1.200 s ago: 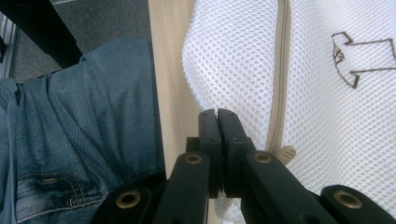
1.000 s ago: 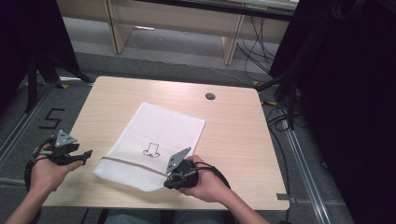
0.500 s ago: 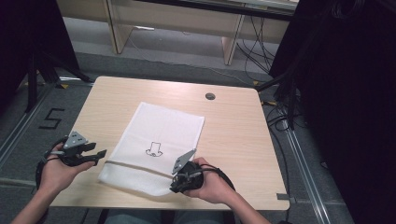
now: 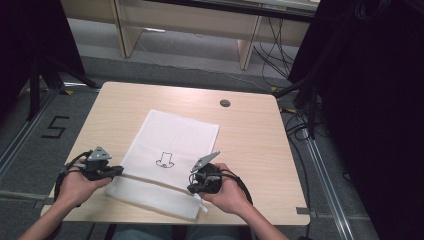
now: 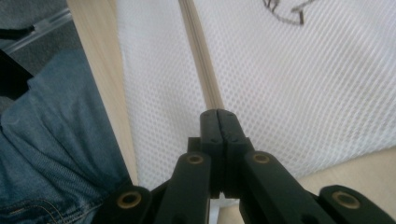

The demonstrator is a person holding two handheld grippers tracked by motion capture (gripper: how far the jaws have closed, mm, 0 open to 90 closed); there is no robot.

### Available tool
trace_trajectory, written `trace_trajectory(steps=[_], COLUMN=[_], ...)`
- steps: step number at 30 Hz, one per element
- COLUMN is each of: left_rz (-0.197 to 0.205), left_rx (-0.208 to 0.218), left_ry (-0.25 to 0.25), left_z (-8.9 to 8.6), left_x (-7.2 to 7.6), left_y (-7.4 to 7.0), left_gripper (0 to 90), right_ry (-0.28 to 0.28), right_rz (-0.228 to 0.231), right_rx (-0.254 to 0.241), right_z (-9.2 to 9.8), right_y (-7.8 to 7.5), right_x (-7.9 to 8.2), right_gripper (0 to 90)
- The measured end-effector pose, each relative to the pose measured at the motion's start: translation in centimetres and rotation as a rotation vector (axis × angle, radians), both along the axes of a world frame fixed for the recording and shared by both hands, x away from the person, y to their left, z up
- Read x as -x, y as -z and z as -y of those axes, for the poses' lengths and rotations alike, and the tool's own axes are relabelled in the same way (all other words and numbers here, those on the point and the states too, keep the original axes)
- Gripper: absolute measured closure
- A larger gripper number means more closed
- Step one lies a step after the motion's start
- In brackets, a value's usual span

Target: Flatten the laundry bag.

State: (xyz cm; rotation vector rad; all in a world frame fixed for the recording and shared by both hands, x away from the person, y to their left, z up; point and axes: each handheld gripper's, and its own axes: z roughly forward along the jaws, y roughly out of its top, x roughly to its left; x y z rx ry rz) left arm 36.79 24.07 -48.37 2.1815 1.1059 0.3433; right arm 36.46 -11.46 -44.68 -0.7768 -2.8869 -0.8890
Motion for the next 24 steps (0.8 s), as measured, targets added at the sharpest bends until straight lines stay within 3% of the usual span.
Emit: trace_trajectory(steps=[7,11,12,13,15,16,18,22,23,24], left_rz=[-0.029,-0.051,-0.072,-0.067,-0.072,-0.075,-0.066,-0.084,-0.096,-0.083], left_rx=[-0.029,-0.037,-0.061,-0.056,-0.068,-0.054,-0.066,-0.055,-0.07,-0.066], left_ry=[0.007,0.004,0.043,0.033,0.052,0.041,0.042,0.06,0.069,0.071], left_z=[1.2,1.6,1.4,1.6,1.6,1.7,1.8,2.1,2.2,2.3], left_x=[0.1,0.2,0.1,0.1,0.1,0.2,0.2,0.3,0.3,0.4], left_y=[1.1,1.5,1.4,1.6,1.6,1.8,1.7,1.7,1.6,1.6], left_gripper=[86.9,87.1,87.1,87.1,87.2,87.3,87.3,87.2,87.2,87.3], right_ry=[0.019,0.033,0.036,0.038,0.039,0.042,0.046,0.059,0.065,0.07], right_rz=[-0.066,-0.077,-0.081,-0.079,-0.09,-0.096,-0.096,-0.097,-0.101,-0.102], right_rx=[0.075,0.095,0.103,0.112,0.117,0.122,0.118,0.131,0.131,0.134], right_z=[-0.7,-0.9,-0.9,-1.0,-0.9,-0.9,-0.8,-0.4,-0.3,-0.2], right_y=[2.2,2.9,3.0,3.2,3.5,3.7,3.9,3.8,3.8,3.8], right_x=[0.4,0.3,0.3,0.2,0.1,0.1,0.0,-0.2,-0.2,-0.3], right_gripper=[90.0,90.0,90.0,90.0,90.0,90.0,90.0,90.0,90.0,90.0])
